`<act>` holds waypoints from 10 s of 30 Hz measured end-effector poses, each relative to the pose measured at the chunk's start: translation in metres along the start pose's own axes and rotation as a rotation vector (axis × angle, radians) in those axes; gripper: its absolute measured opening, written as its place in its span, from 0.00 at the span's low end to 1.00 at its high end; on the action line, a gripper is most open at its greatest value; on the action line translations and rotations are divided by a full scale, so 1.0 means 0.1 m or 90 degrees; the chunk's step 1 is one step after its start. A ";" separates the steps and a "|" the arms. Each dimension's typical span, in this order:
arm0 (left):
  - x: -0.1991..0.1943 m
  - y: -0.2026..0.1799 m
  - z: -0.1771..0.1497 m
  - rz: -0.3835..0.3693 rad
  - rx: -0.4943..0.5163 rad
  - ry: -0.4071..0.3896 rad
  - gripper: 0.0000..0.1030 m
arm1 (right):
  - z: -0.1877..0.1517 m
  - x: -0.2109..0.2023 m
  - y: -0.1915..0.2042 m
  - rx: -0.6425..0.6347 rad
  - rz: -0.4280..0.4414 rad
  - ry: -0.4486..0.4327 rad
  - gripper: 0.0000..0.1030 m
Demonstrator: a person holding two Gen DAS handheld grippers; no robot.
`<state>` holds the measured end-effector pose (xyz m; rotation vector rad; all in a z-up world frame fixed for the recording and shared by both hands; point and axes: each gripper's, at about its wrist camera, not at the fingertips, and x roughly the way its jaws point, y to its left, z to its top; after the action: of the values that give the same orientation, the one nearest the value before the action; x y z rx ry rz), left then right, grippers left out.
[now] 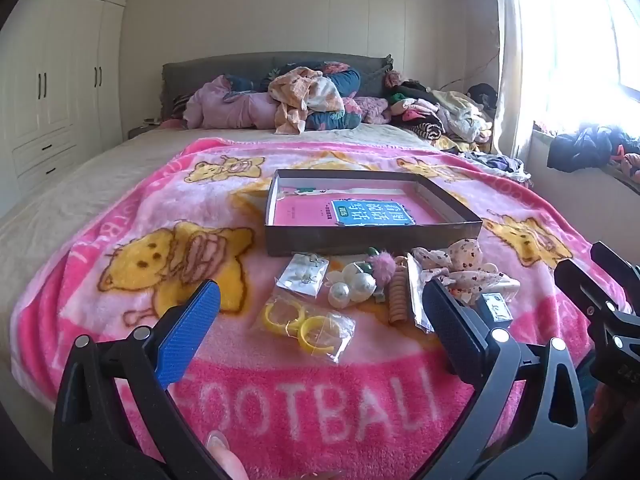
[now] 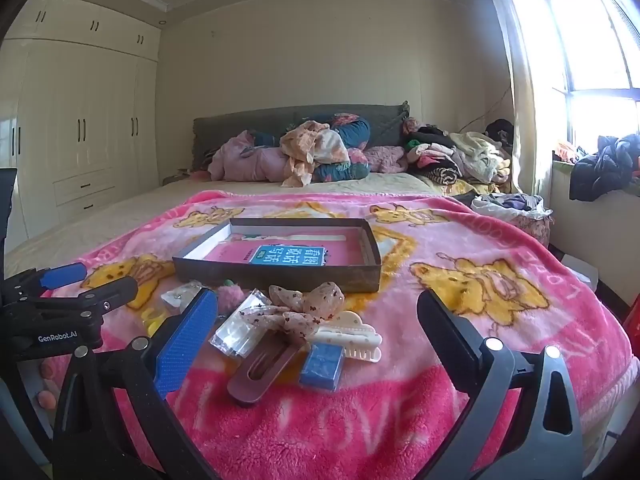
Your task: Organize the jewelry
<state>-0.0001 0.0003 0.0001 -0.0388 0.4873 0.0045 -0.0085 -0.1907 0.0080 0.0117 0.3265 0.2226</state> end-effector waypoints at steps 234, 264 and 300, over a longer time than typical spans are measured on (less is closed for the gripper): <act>1.66 0.34 0.72 -0.080 -0.027 0.103 0.89 | 0.56 1.82 -0.53 0.033 0.045 0.182 0.79; 0.93 0.37 0.55 -0.090 0.006 0.062 0.89 | 0.32 0.96 -0.33 -0.004 0.066 0.177 0.83; 0.96 0.00 0.13 -0.142 0.176 0.092 0.81 | -0.22 1.03 -0.21 0.042 0.044 0.331 0.67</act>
<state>0.0908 0.0007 -0.0337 0.1786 0.6229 -0.2858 0.0840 -0.1893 -0.0464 0.0303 0.8525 0.2821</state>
